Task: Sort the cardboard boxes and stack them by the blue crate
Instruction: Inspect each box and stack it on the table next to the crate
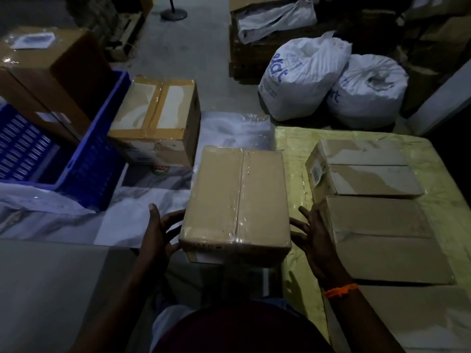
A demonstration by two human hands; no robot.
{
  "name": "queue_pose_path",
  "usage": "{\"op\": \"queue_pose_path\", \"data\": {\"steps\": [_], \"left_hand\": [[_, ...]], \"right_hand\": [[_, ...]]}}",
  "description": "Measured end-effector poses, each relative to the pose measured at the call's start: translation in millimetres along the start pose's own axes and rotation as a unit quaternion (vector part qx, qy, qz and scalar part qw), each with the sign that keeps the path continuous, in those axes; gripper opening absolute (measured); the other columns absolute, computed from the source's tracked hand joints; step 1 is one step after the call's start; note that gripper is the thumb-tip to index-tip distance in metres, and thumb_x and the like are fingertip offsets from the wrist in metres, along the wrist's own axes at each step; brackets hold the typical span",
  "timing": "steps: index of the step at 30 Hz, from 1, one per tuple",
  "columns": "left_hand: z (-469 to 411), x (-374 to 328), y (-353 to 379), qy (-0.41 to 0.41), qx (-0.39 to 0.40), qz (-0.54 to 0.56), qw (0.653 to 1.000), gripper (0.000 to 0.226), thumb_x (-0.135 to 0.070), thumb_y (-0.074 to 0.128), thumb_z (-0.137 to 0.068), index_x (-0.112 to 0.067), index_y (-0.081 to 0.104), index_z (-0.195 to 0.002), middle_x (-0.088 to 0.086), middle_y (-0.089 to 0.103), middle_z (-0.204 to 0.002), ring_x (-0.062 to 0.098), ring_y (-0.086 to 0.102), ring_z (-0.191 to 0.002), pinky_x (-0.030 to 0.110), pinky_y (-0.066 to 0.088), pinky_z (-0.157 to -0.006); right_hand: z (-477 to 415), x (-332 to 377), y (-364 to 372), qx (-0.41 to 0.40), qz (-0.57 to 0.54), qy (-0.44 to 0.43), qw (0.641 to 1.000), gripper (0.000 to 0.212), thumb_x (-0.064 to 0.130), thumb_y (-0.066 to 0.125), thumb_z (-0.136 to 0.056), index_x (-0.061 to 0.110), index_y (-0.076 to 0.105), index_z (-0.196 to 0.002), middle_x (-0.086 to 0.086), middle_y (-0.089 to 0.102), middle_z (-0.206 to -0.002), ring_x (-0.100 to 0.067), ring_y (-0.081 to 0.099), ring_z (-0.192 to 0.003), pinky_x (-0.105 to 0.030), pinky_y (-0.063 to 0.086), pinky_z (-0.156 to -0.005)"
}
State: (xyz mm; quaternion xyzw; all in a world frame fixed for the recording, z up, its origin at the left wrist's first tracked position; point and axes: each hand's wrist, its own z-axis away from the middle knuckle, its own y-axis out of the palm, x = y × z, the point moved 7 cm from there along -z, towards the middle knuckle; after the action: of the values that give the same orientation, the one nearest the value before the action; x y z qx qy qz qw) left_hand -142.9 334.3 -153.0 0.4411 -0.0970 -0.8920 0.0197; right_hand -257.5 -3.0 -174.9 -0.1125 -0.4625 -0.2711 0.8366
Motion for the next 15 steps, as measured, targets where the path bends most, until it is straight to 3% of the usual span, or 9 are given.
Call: {"op": "queue_pose_path", "data": {"steps": [3, 6, 11, 15], "left_hand": [[3, 14, -3, -0.017, -0.002, 0.001, 1.0, 0.089, -0.078, 0.021, -0.092, -0.01, 0.067, -0.128, 0.008, 0.07, -0.127, 0.029, 0.064, -0.12, 0.05, 0.058, -0.09], [4, 30, -3, -0.028, -0.017, -0.016, 0.999, 0.089, -0.078, 0.023, -0.087, -0.012, 0.067, -0.127, 0.008, 0.069, -0.127, 0.027, 0.061, -0.122, 0.039, 0.059, -0.075], [-5, 36, -4, -0.03, -0.023, -0.047, 0.998, 0.083, -0.074, 0.021, -0.096, -0.013, 0.07, -0.125, 0.004, 0.071, -0.126, 0.025, 0.062, -0.12, 0.04, 0.054, -0.078], [-32, 13, 1, -0.025, -0.018, -0.066, 0.997, 0.072, -0.065, 0.029, -0.101, -0.009, 0.066, -0.127, 0.012, 0.07, -0.121, 0.03, 0.065, -0.112, 0.038, 0.054, -0.082]], "right_hand": [[-2, -11, 2, 0.005, 0.035, 0.021, 0.999, 0.076, 0.081, 0.035, -0.089, 0.037, 0.047, -0.151, 0.005, 0.07, -0.124, -0.023, 0.068, -0.112, -0.056, 0.035, -0.119], [5, -16, 10, 0.023, 0.067, 0.031, 0.997, 0.084, 0.093, 0.041, -0.08, 0.042, 0.052, -0.145, 0.005, 0.065, -0.132, -0.022, 0.062, -0.121, -0.051, 0.039, -0.116], [6, -4, 16, 0.024, 0.1, 0.021, 0.994, 0.036, 0.063, 0.043, -0.099, 0.041, 0.065, -0.117, 0.009, 0.07, -0.12, -0.015, 0.066, -0.107, -0.036, 0.051, -0.091], [-17, 24, 23, 0.03, 0.134, 0.01, 0.99, 0.033, 0.06, 0.052, -0.099, 0.032, 0.065, -0.111, 0.004, 0.069, -0.112, -0.017, 0.067, -0.101, -0.039, 0.053, -0.091]]}}
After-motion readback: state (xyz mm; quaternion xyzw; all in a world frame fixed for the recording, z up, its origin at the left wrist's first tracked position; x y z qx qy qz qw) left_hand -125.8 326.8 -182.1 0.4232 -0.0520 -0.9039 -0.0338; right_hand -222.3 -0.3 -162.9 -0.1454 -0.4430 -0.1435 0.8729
